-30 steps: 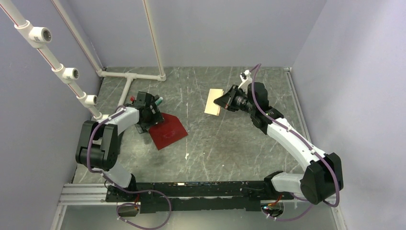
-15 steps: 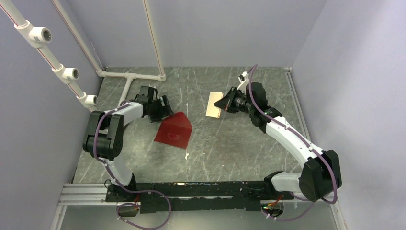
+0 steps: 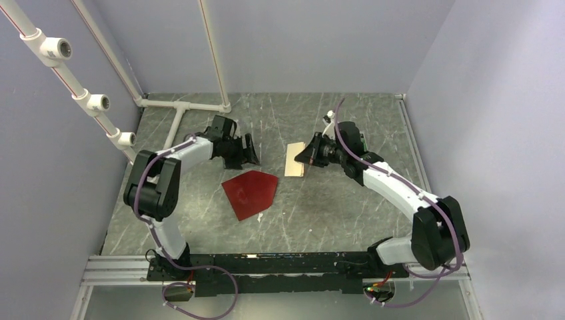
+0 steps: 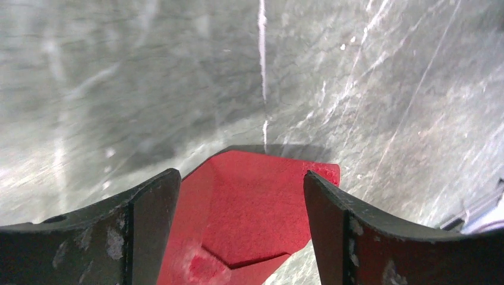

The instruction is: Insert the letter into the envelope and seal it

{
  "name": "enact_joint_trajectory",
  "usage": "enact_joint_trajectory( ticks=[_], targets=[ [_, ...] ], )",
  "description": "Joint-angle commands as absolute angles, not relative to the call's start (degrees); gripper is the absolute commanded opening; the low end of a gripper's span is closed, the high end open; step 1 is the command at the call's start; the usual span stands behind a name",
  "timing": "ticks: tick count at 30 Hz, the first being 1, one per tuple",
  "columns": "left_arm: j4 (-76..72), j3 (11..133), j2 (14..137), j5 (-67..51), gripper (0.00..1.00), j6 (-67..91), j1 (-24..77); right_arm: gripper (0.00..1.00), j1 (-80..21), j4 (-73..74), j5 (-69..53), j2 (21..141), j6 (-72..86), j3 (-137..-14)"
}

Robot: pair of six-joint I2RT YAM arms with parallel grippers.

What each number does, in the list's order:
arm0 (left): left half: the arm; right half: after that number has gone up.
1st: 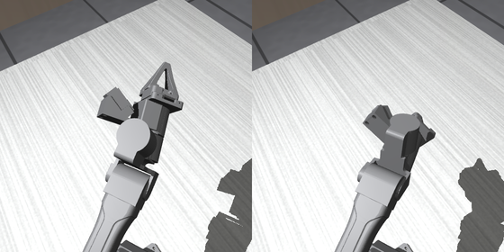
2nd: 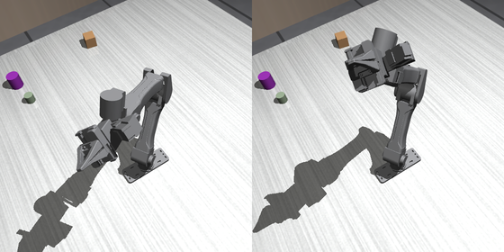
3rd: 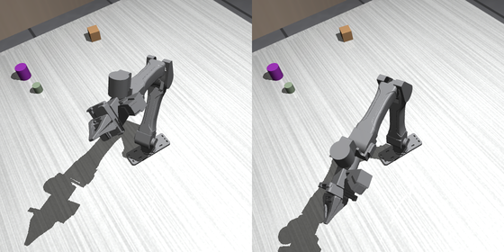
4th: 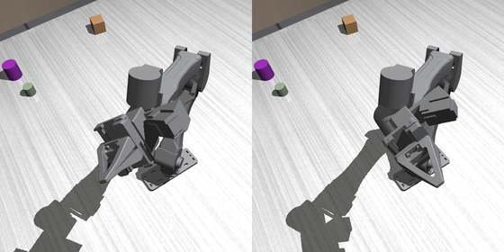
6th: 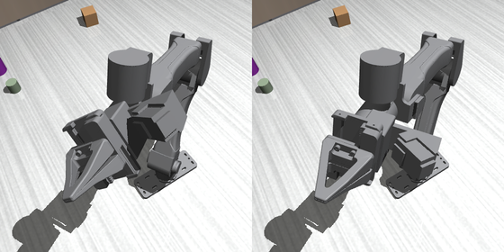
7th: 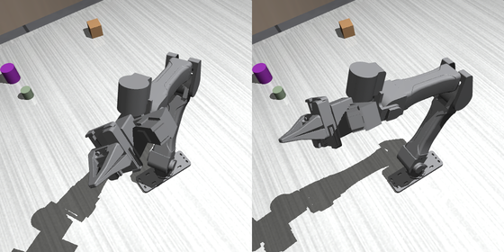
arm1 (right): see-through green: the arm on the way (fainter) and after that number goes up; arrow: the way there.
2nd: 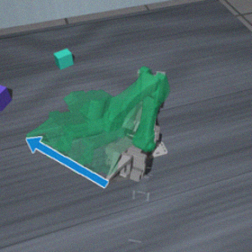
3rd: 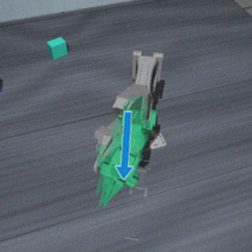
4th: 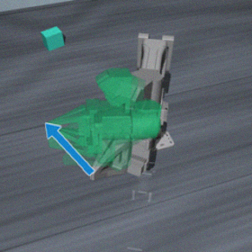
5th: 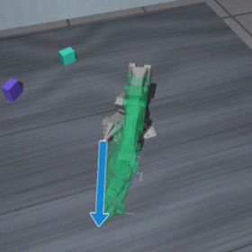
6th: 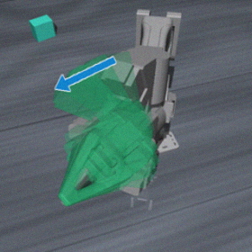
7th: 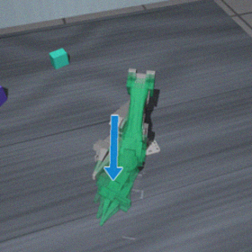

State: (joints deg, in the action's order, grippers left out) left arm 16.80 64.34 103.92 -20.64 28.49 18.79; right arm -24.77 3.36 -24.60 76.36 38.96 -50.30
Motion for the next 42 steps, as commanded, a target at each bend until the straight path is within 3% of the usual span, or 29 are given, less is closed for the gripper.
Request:
enact_joint_trajectory(
  ticks=[1,10,19,24,32,42],
  targets=[
    [24.9,68.6,95.2,-10.6,0.82,30.6,18.1,0.00,-27.4,0.3,-28.6,78.9,37.9,-51.1],
    [32.1,54.5,82.3,-4.5,0.80,40.5,17.3,0.00,-32.7,-1.4,-33.0,92.3,38.6,-58.6],
    [29.3,41.4,77.0,-8.6,0.77,50.4,17.3,0.00,-36.8,4.4,-31.6,105.5,34.4,-68.4],
    [27.2,40.8,79.7,-11.9,0.78,50.8,17.3,0.00,-37.1,6.9,-29.4,108.7,33.5,-68.8],
    [25.0,41.8,84.6,-14.3,0.67,50.3,17.3,0.00,-37.6,7.2,-29.3,112.5,33.1,-68.5],
    [23.5,42.1,87.0,-16.1,0.65,50.3,17.3,0.00,-40.2,10.4,-30.1,116.3,41.6,-73.4]
  ],
)
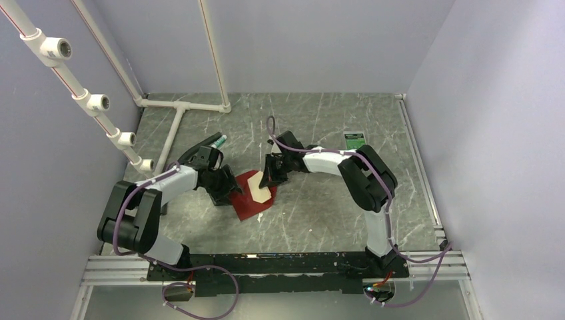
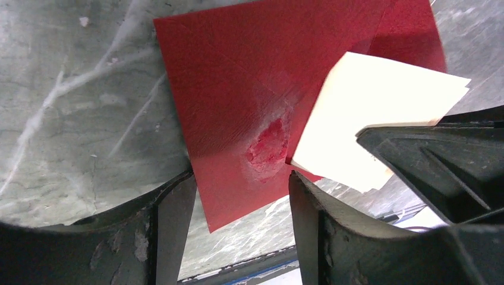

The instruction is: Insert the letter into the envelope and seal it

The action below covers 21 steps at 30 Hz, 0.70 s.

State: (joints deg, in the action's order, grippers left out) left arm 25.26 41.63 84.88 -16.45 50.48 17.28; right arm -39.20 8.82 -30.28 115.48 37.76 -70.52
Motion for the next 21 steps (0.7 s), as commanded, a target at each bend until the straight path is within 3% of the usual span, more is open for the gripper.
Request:
enact_joint_trajectory(
  ticks=[1,21],
  targets=[
    [23.5,42.2,87.2,-16.1,0.64,50.1,17.3,0.00,-40.2,9.9,-30.2,116.3,42.7,-73.1],
    [20.0,43.2,89.3,-20.4,0.54,48.3,17.3,0.00,-42.9,11.0,-34.5,121.6,42.9,-78.3]
  ],
)
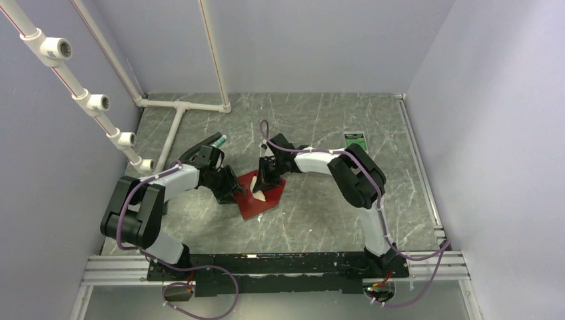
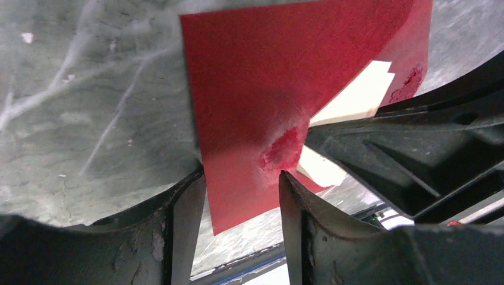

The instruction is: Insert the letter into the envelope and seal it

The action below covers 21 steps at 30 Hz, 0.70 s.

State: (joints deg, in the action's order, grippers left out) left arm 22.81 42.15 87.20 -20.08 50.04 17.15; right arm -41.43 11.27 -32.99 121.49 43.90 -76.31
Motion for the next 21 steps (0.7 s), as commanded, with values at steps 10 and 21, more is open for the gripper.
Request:
enact_joint_trajectory(
  ticks=[10,21],
  targets=[
    [22.1,43.7,89.3,-18.5,0.51,46.9,17.3,0.44,-42.8,17.0,-24.4,115.0,41.1,-76.5],
    [21.6,45.1,91.4,-19.5,0.48,46.1,17.3,0.34,-42.8,21.7,-17.9,112.0,39.4,-75.8]
  ],
)
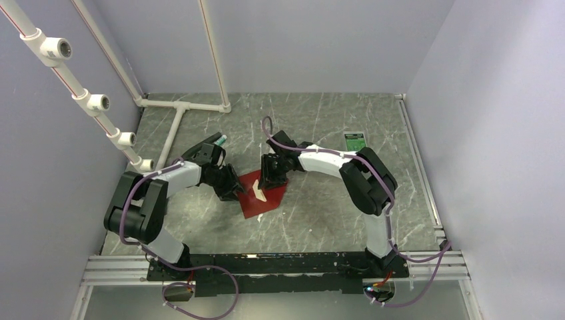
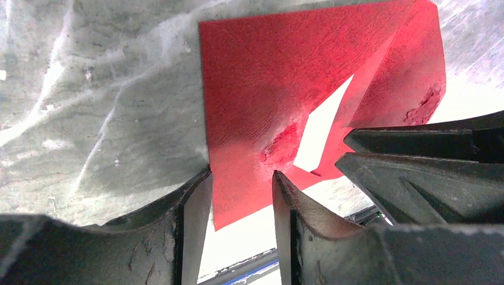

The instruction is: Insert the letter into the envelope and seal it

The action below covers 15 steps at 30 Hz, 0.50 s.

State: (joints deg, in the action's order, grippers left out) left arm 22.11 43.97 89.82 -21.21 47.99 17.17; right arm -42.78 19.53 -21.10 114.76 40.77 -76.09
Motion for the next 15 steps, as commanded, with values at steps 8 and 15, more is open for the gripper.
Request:
enact_joint_trajectory(
  ticks=[8,15],
  targets=[
    [24.1,45.7,93.2,-18.2,0.47,46.5,17.3,0.24,-42.8,21.9,-19.1,115.3,38.8,-76.9],
    [22.3,44.8,94.2,-20.8,0.47,47.5,17.4,0.16,-43.1,18.7,-23.7,116.8,40.5,-76.2]
  ],
)
